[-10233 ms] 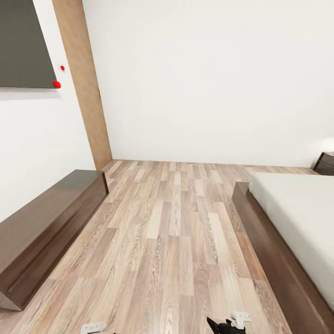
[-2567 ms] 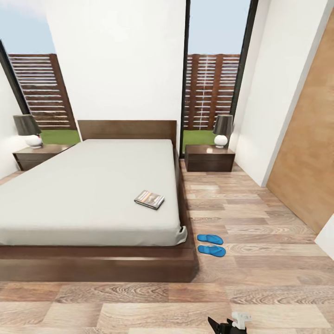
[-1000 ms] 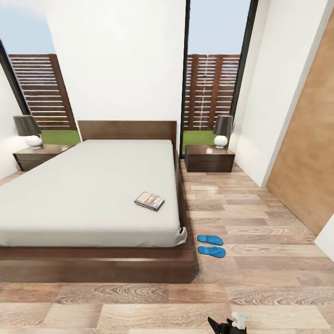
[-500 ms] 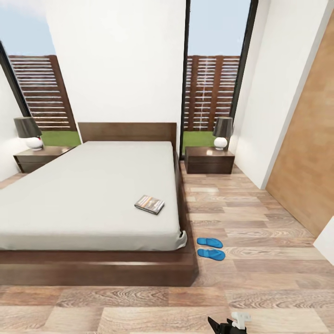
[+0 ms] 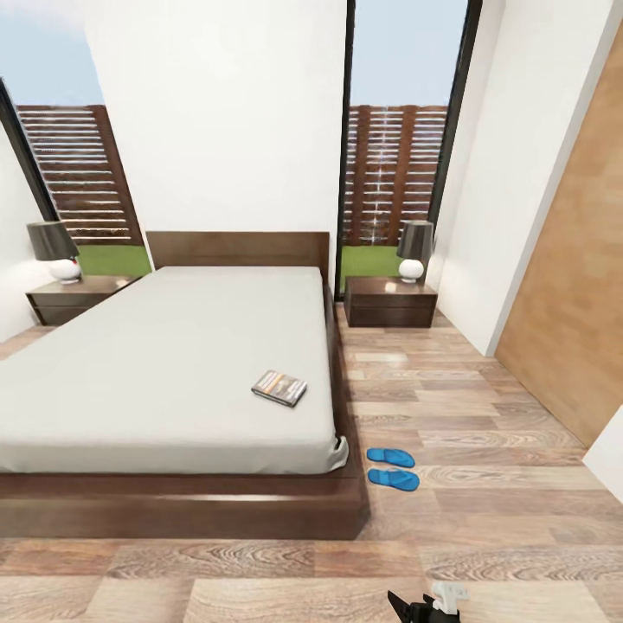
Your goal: In the bedroom, move the book from the bed onto either nightstand, and place the two sandals side by side next to the bed.
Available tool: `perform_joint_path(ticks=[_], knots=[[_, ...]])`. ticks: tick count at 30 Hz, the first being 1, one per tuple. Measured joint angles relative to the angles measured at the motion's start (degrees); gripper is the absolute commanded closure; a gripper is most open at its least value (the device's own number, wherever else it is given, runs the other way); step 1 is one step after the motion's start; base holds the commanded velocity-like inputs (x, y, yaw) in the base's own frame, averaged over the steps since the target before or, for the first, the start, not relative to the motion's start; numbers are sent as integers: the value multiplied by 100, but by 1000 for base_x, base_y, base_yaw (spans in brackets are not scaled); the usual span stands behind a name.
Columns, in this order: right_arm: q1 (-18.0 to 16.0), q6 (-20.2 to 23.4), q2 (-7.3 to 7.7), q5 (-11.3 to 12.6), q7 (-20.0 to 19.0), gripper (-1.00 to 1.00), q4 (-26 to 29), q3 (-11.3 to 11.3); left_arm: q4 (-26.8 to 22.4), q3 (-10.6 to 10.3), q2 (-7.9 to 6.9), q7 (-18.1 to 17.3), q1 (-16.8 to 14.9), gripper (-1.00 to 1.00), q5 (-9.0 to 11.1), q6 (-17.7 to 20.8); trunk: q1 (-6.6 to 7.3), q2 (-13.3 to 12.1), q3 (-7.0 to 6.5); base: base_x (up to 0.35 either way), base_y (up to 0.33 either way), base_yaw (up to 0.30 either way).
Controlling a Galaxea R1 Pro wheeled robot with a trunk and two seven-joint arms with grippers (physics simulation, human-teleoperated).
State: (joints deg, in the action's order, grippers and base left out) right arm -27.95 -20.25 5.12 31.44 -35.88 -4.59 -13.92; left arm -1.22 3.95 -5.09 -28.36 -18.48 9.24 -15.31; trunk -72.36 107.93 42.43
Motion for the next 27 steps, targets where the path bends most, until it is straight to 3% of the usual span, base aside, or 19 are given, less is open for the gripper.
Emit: perform_joint_path(ticks=[27], knots=[[0,0,0,0,-8,-100,0,0,3,0,0,0,-2,-100,2,0,593,-1083,-485,0,0,0]])
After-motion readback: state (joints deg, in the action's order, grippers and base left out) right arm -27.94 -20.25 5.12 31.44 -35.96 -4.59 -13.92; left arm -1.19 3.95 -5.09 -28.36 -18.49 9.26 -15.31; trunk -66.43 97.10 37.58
